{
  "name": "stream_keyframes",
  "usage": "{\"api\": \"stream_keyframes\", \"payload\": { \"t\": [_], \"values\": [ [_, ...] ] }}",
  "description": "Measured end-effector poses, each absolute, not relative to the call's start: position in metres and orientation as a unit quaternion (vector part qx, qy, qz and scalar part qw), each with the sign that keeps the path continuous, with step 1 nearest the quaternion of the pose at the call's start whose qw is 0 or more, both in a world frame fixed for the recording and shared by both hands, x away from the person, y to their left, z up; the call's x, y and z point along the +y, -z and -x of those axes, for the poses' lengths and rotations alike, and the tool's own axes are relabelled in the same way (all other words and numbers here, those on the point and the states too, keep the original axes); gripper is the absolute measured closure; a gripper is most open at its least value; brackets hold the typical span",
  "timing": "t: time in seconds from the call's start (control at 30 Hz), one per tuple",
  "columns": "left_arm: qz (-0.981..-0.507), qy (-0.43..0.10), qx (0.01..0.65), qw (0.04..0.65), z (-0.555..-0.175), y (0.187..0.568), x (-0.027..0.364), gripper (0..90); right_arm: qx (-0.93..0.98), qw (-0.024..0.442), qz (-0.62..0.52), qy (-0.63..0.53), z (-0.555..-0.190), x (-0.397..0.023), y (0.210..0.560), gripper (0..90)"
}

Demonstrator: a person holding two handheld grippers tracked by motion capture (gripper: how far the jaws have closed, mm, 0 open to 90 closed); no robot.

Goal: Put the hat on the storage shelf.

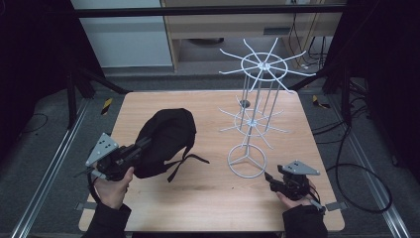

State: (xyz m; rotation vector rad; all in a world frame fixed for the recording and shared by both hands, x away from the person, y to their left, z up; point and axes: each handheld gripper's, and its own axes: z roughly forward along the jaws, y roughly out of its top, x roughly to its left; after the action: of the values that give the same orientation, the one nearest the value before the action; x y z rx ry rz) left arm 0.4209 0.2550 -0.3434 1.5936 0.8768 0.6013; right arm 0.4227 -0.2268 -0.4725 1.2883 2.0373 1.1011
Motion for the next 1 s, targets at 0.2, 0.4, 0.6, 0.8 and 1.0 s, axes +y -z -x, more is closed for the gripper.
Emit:
{"api": "stream_keyframes", "payload": {
  "t": [0.2,0.4,0.6,0.8,1.0],
  "values": [
    [-0.665,-0.264,0.358,0.6,-0.411,0.327,0.254,85.8,0.745,0.245,-0.472,-0.403,-0.423,-0.227,0.473,42.6],
    [-0.655,-0.269,0.343,0.618,-0.402,0.313,0.255,85.8,0.744,0.241,-0.475,-0.403,-0.423,-0.226,0.472,42.6],
    [-0.63,-0.275,0.326,0.649,-0.395,0.296,0.256,85.8,0.746,0.246,-0.472,-0.401,-0.424,-0.226,0.473,42.6],
    [-0.613,-0.282,0.306,0.672,-0.391,0.276,0.249,85.8,0.745,0.246,-0.473,-0.401,-0.424,-0.226,0.473,42.5],
    [-0.594,-0.286,0.29,0.694,-0.388,0.259,0.242,85.8,0.746,0.247,-0.471,-0.401,-0.424,-0.226,0.473,42.3]
  ]
}}
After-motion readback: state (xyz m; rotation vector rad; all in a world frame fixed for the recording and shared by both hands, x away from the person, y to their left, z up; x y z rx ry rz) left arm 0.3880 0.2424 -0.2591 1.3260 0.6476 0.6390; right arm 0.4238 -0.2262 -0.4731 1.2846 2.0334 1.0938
